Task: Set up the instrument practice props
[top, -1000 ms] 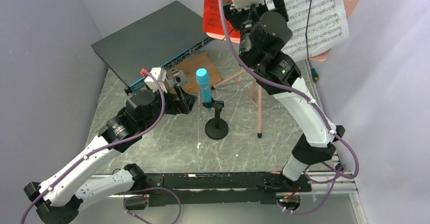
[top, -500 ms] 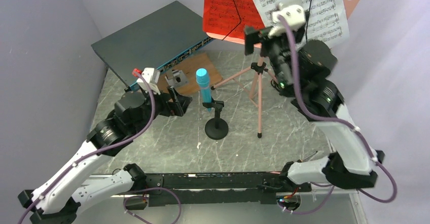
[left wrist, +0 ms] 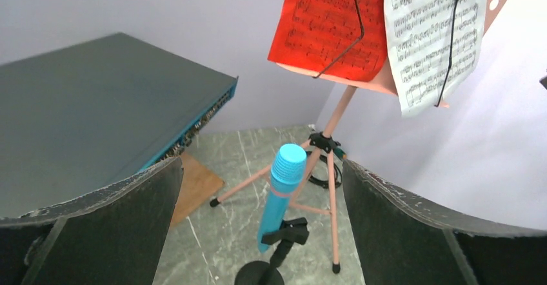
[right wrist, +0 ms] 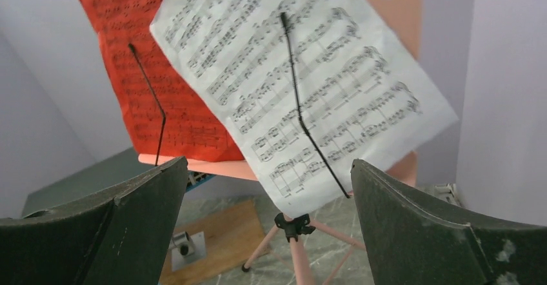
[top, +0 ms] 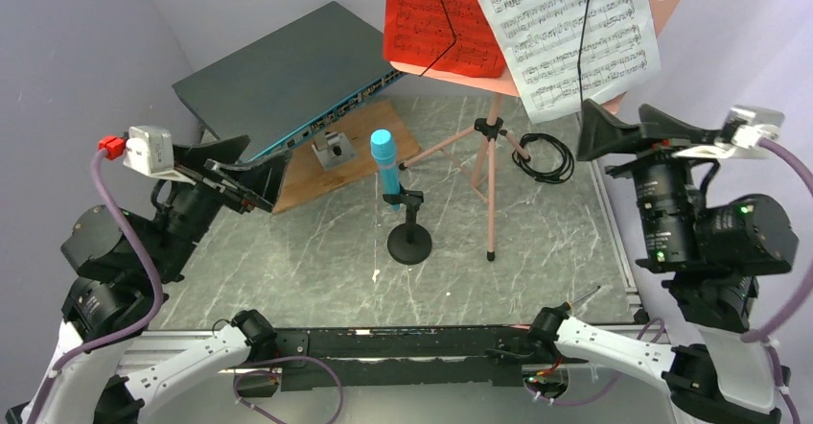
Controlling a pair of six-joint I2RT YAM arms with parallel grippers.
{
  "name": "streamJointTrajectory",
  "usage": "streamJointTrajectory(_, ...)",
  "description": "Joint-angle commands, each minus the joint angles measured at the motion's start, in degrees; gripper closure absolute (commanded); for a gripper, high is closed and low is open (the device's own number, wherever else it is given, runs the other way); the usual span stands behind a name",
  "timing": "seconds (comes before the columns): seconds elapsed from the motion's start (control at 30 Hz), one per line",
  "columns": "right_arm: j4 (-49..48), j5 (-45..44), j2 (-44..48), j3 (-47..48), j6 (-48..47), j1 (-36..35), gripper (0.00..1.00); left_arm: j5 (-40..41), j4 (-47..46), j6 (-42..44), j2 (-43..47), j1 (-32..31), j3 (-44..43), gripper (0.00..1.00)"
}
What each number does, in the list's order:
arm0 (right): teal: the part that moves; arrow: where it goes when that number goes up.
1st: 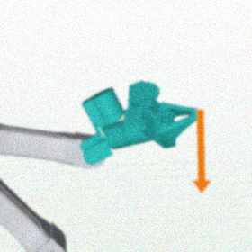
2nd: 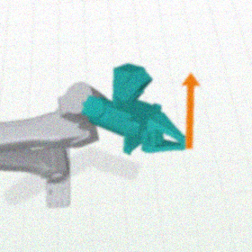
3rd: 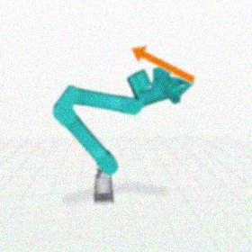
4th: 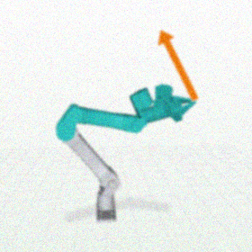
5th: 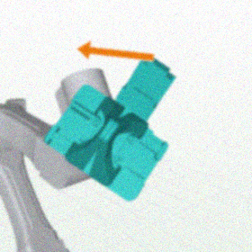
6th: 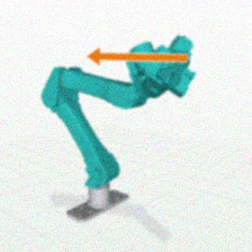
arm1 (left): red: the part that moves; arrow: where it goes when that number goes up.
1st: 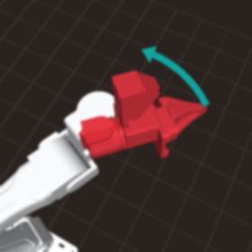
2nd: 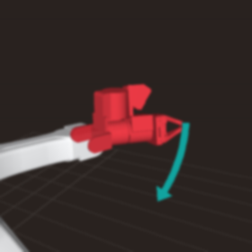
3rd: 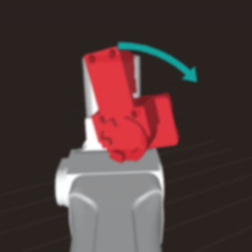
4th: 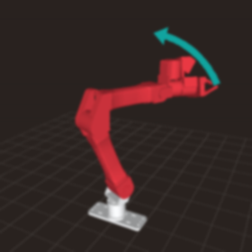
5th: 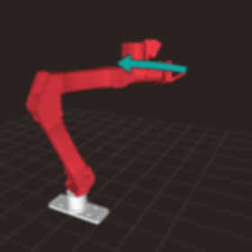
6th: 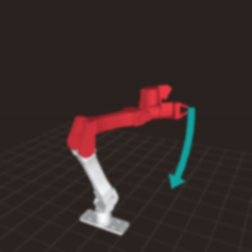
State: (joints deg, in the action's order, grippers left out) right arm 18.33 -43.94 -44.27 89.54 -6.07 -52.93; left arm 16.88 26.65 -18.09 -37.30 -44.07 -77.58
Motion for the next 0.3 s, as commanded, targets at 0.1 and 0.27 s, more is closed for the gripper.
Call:
streamJointTrajectory(0.1,-0.34,-3.04,4.67,-3.23,3.34,0.0,0.0,2.18,-0.86,5.24,-1.75,-0.13,-3.68,0.01)
streamJointTrajectory(0.27,-1.78,-1.49,6.25,-5.73,1.87,0.06,0.0,2.32,-0.69,5.22,-2.34,-0.12,-4.55,0.01)
